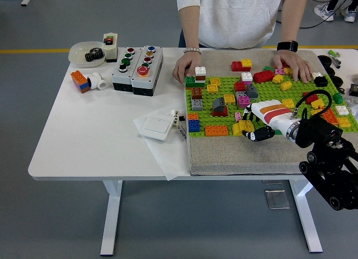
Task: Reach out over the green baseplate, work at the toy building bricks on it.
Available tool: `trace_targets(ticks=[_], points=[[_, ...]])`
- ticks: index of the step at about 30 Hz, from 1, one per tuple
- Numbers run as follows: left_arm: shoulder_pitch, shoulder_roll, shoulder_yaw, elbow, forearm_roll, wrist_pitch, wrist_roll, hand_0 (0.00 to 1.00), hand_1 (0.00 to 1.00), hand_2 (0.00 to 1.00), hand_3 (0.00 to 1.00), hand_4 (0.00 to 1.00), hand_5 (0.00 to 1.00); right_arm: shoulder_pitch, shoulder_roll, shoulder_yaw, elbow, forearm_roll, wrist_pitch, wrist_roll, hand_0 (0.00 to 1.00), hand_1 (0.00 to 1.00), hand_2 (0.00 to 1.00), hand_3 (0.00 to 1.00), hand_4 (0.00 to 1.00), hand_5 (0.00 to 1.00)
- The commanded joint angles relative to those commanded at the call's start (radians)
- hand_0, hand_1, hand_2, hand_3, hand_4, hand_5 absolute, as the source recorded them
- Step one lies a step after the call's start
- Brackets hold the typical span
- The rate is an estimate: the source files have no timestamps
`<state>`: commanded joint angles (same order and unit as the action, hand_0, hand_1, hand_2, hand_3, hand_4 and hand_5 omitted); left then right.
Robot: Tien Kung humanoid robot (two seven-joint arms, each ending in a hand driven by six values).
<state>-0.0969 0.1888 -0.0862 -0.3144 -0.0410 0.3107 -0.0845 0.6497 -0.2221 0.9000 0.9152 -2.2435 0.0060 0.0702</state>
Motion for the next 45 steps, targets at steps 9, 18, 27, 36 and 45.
trace_targets(ticks=[9,18,27,36,45], points=[[-0.001,0.0,0.001,0.0,-0.002,0.0,-0.001,0.868,0.882,0.88,0.745,0.739,0.641,0.007,0.003,-0.008,-0.007,-0.003,-0.006,0.001,0.485,0.492,0.544,0.527,0.737,0.226],[-0.003,0.001,0.001,0.0,-0.002,0.0,-0.001,0.867,0.882,0.881,0.744,0.74,0.641,0.018,0.005,-0.013,-0.017,-0.004,-0.008,0.003,0.486,0.495,0.548,0.531,0.739,0.221],[-0.004,0.001,0.0,0.0,0.002,0.001,0.0,0.867,0.881,0.88,0.744,0.74,0.64,0.019,0.002,-0.013,-0.023,-0.006,-0.005,0.01,0.488,0.501,0.555,0.539,0.742,0.219],[-0.001,0.001,-0.008,0.0,0.016,0.001,0.005,0.868,0.881,0.88,0.744,0.741,0.641,0.017,0.001,-0.013,-0.031,-0.009,-0.007,0.017,0.516,0.555,0.639,0.626,0.8,0.251],[0.001,0.001,-0.012,0.0,0.022,0.0,0.008,0.867,0.881,0.88,0.744,0.739,0.64,0.015,0.0,-0.012,-0.031,-0.01,-0.021,0.02,0.514,0.567,0.67,0.658,0.831,0.261]])
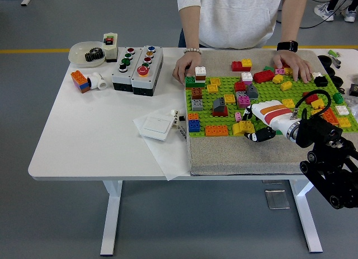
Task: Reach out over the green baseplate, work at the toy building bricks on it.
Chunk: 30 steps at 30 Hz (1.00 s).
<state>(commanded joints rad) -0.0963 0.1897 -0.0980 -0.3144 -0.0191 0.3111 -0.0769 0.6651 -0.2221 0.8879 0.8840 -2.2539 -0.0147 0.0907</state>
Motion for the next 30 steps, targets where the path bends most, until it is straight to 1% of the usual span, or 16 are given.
trace_targets(ticks=[2,3,8,9,13,14,15,20,21,25,27,30], points=[[0.0,0.0,0.001,0.0,-0.002,0.0,-0.001,0.867,0.881,0.88,0.744,0.739,0.64,0.001,0.0,0.001,0.0,0.0,-0.002,0.001,0.514,0.567,0.67,0.658,0.831,0.261],[-0.001,0.0,0.002,0.0,-0.002,0.0,-0.001,0.868,0.881,0.88,0.743,0.74,0.639,0.001,0.0,0.001,0.001,-0.001,-0.003,0.001,0.519,0.573,0.691,0.674,0.851,0.266],[-0.002,0.001,0.005,0.0,-0.006,0.0,-0.003,0.868,0.881,0.88,0.743,0.74,0.639,0.002,-0.002,0.004,0.005,-0.003,-0.004,0.003,0.519,0.573,0.691,0.674,0.851,0.266],[-0.002,0.001,0.005,0.0,-0.006,0.0,-0.003,0.869,0.881,0.88,0.744,0.741,0.642,0.001,-0.004,0.006,0.009,-0.006,-0.005,0.004,0.523,0.584,0.703,0.712,0.885,0.275],[-0.002,0.001,0.007,0.0,-0.009,0.0,-0.005,0.869,0.881,0.88,0.744,0.741,0.642,-0.004,-0.011,0.016,0.028,-0.013,-0.004,0.003,0.523,0.584,0.703,0.712,0.885,0.275],[-0.002,0.001,0.007,0.0,-0.01,0.0,-0.005,0.869,0.881,0.88,0.744,0.741,0.642,-0.007,-0.014,0.022,0.038,-0.015,-0.003,0.002,0.523,0.584,0.703,0.712,0.885,0.275],[-0.002,0.001,0.008,0.0,-0.011,-0.001,-0.005,0.869,0.881,0.88,0.743,0.74,0.64,-0.009,-0.017,0.027,0.046,-0.015,-0.001,0.001,0.527,0.595,0.709,0.725,0.909,0.283],[-0.002,0.001,0.011,0.0,-0.016,-0.001,-0.007,0.869,0.881,0.88,0.743,0.74,0.64,-0.026,-0.031,0.052,0.089,-0.015,0.011,-0.003,0.527,0.595,0.709,0.725,0.909,0.283],[-0.001,0.001,0.012,0.0,-0.017,-0.001,-0.007,0.869,0.88,0.88,0.743,0.74,0.64,-0.032,-0.035,0.057,0.104,-0.015,0.016,-0.004,0.546,0.612,0.712,0.748,0.948,0.301],[0.0,0.001,0.014,0.001,-0.021,-0.002,-0.008,0.869,0.88,0.88,0.743,0.74,0.64,-0.055,-0.046,0.07,0.147,-0.015,0.03,-0.009,0.546,0.612,0.712,0.748,0.948,0.301],[0.001,0.0,0.015,0.001,-0.023,-0.002,-0.009,0.869,0.88,0.88,0.743,0.739,0.64,-0.074,-0.056,0.077,0.182,-0.015,0.033,-0.015,0.564,0.624,0.712,0.731,0.942,0.299],[0.002,0.0,0.017,0.001,-0.028,-0.002,-0.011,0.869,0.88,0.88,0.743,0.739,0.64,-0.1,-0.072,0.08,0.243,-0.015,0.022,-0.029,0.564,0.624,0.712,0.731,0.942,0.299]])
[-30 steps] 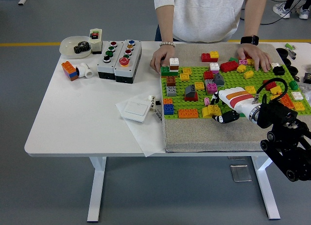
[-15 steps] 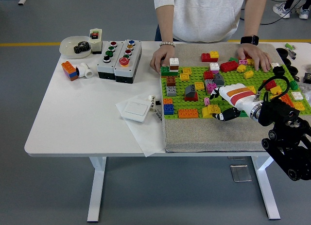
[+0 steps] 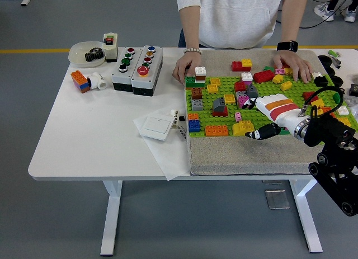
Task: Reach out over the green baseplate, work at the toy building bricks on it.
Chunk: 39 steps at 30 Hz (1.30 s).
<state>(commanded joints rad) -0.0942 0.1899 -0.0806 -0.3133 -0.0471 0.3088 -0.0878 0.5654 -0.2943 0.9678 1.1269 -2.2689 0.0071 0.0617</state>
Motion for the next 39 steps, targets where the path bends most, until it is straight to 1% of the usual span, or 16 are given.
trace_targets(ticks=[1,2,3,5,8,9,19,24,26,27,32,33,38,39], points=[[0.0,0.0,0.0,0.0,0.0,0.0,0.0,0.869,0.88,0.88,0.743,0.739,0.64,-0.002,-0.001,0.0,0.006,0.0,-0.001,-0.002,0.564,0.624,0.712,0.731,0.942,0.299],[0.001,0.0,0.0,0.0,-0.001,0.0,0.0,0.869,0.88,0.88,0.743,0.739,0.64,-0.013,-0.008,-0.001,0.028,0.0,-0.017,-0.017,0.564,0.624,0.712,0.731,0.942,0.299],[0.001,0.0,0.0,0.0,-0.001,-0.001,0.0,0.868,0.88,0.879,0.743,0.74,0.641,-0.019,-0.012,-0.002,0.047,0.0,-0.026,-0.026,0.577,0.627,0.704,0.67,0.907,0.301],[0.002,0.0,0.0,0.001,-0.001,-0.001,0.0,0.868,0.88,0.879,0.743,0.74,0.641,-0.026,-0.018,-0.005,0.074,0.0,-0.03,-0.036,0.577,0.627,0.704,0.67,0.907,0.301],[0.002,0.0,-0.002,0.001,0.002,-0.001,0.001,0.868,0.88,0.879,0.743,0.74,0.641,-0.029,-0.022,-0.01,0.088,0.001,-0.029,-0.037,0.577,0.627,0.704,0.67,0.907,0.301],[0.003,0.0,-0.002,0.0,0.003,-0.001,0.002,0.867,0.879,0.879,0.744,0.74,0.641,-0.03,-0.023,-0.013,0.09,0.003,-0.026,-0.038,0.597,0.63,0.698,0.603,0.872,0.312],[0.005,0.0,-0.006,0.001,0.012,0.0,0.005,0.867,0.878,0.879,0.745,0.741,0.64,-0.049,-0.025,-0.031,0.1,0.026,-0.011,-0.043,0.594,0.629,0.696,0.6,0.873,0.317],[0.009,0.0,-0.013,0.001,0.025,-0.001,0.01,0.868,0.878,0.878,0.744,0.74,0.641,-0.06,-0.027,-0.037,0.117,0.028,-0.007,-0.048,0.589,0.63,0.694,0.6,0.876,0.321],[0.01,0.0,-0.016,0.001,0.03,-0.001,0.011,0.868,0.878,0.878,0.744,0.74,0.641,-0.064,-0.029,-0.039,0.122,0.026,-0.006,-0.049,0.589,0.63,0.694,0.6,0.876,0.321],[0.01,0.0,-0.016,0.001,0.03,-0.001,0.012,0.869,0.878,0.878,0.745,0.741,0.641,-0.065,-0.03,-0.039,0.123,0.026,-0.006,-0.049,0.569,0.617,0.685,0.607,0.879,0.324],[0.012,0.001,-0.02,0.001,0.037,-0.001,0.014,0.869,0.878,0.878,0.745,0.741,0.641,-0.071,-0.034,-0.036,0.131,0.022,-0.009,-0.048,0.569,0.617,0.685,0.607,0.879,0.324],[0.012,0.001,-0.02,0.001,0.037,-0.001,0.014,0.868,0.878,0.879,0.744,0.74,0.642,-0.072,-0.034,-0.036,0.132,0.022,-0.01,-0.048,0.568,0.621,0.692,0.612,0.868,0.346],[0.012,0.001,-0.018,0.001,0.035,-0.001,0.012,0.868,0.878,0.879,0.744,0.74,0.642,-0.079,-0.038,-0.035,0.136,0.024,-0.008,-0.048,0.568,0.621,0.692,0.612,0.868,0.346],[0.012,0.001,-0.018,0.001,0.034,-0.001,0.012,0.867,0.878,0.879,0.744,0.74,0.642,-0.08,-0.038,-0.035,0.136,0.024,-0.008,-0.048,0.578,0.624,0.698,0.63,0.869,0.355]])
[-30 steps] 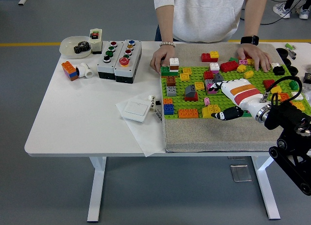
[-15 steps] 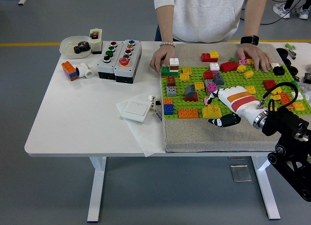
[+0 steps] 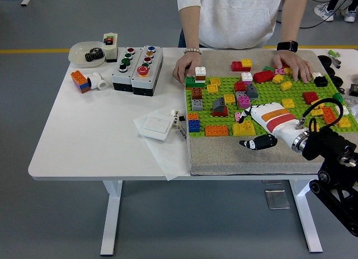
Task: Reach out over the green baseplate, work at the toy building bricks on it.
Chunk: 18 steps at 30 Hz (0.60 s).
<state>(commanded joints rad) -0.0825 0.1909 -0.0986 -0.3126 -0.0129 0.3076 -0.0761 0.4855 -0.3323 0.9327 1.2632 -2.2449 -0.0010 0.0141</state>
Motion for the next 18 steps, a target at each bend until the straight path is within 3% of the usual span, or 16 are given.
trace_targets(ticks=[18], points=[[-0.007,0.0,0.013,-0.001,-0.02,-0.002,-0.008,0.866,0.877,0.878,0.744,0.74,0.643,-0.001,-0.005,0.009,-0.007,0.009,0.004,0.004,0.601,0.634,0.719,0.685,0.882,0.357]])
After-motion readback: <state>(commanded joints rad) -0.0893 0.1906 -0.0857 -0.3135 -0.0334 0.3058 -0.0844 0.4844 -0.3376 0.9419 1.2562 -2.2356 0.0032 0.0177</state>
